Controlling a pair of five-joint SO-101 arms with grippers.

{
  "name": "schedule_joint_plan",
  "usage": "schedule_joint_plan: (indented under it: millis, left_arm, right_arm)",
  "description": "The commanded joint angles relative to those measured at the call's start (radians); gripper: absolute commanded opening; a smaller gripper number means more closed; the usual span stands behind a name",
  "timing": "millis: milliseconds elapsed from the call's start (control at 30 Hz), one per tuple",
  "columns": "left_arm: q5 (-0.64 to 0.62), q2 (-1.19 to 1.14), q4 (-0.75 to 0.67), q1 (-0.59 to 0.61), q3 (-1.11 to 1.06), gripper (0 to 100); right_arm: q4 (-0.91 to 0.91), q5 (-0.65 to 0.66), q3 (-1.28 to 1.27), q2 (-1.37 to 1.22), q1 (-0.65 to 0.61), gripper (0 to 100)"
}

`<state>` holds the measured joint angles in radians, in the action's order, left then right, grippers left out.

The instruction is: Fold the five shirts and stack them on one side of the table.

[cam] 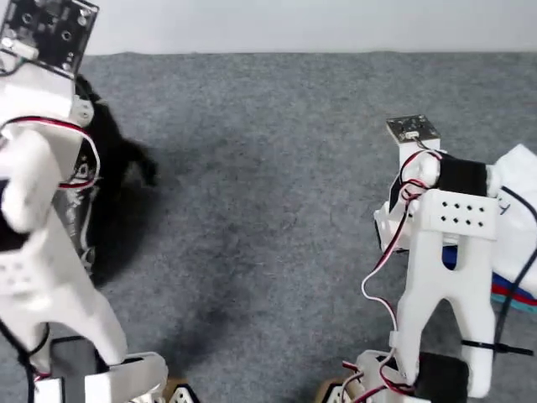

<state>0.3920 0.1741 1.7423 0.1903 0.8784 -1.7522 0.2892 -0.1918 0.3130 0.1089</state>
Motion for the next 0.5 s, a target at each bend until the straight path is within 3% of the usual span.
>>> schedule_joint_plan:
  millis: [0, 167, 233, 467]
  left_arm:
    - [-0.011, 0.075, 0.012, -0.014, 0.068, 1]
    - [-0.008, 0.173, 0.014, -0.005, -0.045, 1]
    - [-0.006, 0.209, 0.014, 0.051, -0.125, 1]
    - [0.052, 0.253, 0.012, 0.233, -0.438, 1]
  right_arm:
    - [-0.021, -0.005, 0.011, 0.039, 0.002, 3.5]
    - [0.036, -0.005, 0.009, 0.035, 0.001, 3.5]
    - [0.054, -0.005, 0.009, 0.035, -0.016, 3.5]
    - [0.074, -0.005, 0.009, 0.008, -0.223, 3.6]
